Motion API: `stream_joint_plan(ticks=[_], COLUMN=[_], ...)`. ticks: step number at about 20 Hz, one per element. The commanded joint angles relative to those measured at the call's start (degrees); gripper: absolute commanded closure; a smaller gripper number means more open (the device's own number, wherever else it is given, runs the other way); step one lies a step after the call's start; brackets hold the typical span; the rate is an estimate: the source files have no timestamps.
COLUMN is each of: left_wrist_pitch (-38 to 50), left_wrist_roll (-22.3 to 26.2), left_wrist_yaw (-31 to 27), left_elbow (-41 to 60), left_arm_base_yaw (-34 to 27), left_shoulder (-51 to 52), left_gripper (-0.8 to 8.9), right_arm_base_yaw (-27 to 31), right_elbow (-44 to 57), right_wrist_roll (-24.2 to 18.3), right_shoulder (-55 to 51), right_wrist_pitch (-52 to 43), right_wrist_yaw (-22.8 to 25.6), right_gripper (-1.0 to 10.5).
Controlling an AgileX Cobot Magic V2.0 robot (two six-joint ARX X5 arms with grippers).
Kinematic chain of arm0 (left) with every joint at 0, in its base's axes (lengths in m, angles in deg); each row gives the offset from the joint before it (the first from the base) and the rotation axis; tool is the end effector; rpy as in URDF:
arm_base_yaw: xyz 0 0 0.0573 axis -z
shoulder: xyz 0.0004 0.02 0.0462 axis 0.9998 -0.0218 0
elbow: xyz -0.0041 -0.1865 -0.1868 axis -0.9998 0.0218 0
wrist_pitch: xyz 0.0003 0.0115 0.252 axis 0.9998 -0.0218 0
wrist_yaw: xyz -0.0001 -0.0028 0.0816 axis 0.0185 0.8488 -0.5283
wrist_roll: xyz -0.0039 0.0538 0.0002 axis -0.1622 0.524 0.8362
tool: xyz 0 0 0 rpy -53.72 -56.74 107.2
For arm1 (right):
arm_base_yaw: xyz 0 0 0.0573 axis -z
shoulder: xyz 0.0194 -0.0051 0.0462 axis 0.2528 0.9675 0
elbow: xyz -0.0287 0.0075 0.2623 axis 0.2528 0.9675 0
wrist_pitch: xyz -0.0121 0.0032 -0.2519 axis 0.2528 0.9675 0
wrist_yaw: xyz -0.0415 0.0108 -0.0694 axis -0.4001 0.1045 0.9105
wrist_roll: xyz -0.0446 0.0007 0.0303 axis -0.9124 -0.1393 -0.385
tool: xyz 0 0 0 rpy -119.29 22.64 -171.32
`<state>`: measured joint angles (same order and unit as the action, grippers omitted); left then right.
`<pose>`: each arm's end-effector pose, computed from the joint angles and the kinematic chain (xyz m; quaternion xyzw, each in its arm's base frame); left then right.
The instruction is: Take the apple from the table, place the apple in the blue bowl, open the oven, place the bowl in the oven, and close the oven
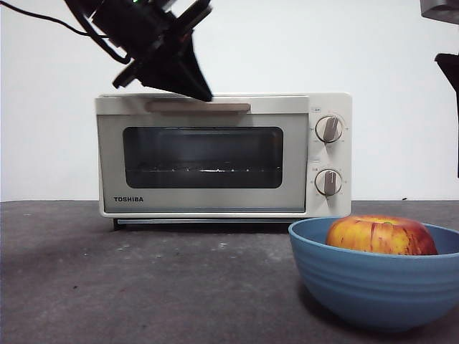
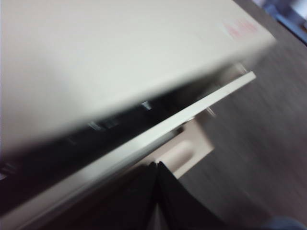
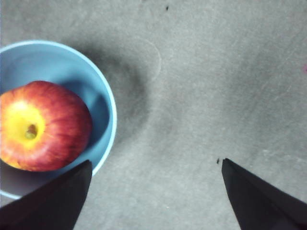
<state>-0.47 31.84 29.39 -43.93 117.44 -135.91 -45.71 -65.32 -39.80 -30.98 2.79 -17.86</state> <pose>0.3060 -0.1783 0.2936 -0.0240 0.3152 -0.3725 0.8725 0.1351 0.0792 0.2429 -0.0694 0.5100 0.1533 0.8435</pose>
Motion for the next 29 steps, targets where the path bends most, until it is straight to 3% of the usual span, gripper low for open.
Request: stream_joint_plan(ticks=[1,7,15,22,29], left_wrist_pitch=[-8.11,-17.31,-17.88,-18.84,-16.09], left_wrist_roll=[1.16,1.18,1.18,1.33,1.31], left_wrist_yaw=[-0.96,-0.94,-0.92,3.15,8.33], left_elbow=[0.72,0.72,0.72,2.93,21.11], left_arm_base_yaw=[2.86,6.93,5.57,-2.14,-12.9], left_shoulder=[-2.47,-1.42,5.7,17.09,31.82], left_gripper=[8.06,8.06,8.06,8.06,8.06], right_arm_base_yaw=[-0.13,1.03,4.24,5.03,5.03], right_elbow=[-0.55,-0.55,-0.55,-0.55,-0.55], right_wrist_roll=[1.46,4.76,6.82,6.73,4.59], right_shoulder=[0.46,0.5,2.62,11.56,19.28], right_wrist_pitch=[-0.42,-0.81,-3.74,-8.81,-11.82], right_wrist_yaw=[-0.98,-3.45,-6.88,-11.32,-12.09], right_gripper=[5.2,5.2,5.2,5.2,6.0])
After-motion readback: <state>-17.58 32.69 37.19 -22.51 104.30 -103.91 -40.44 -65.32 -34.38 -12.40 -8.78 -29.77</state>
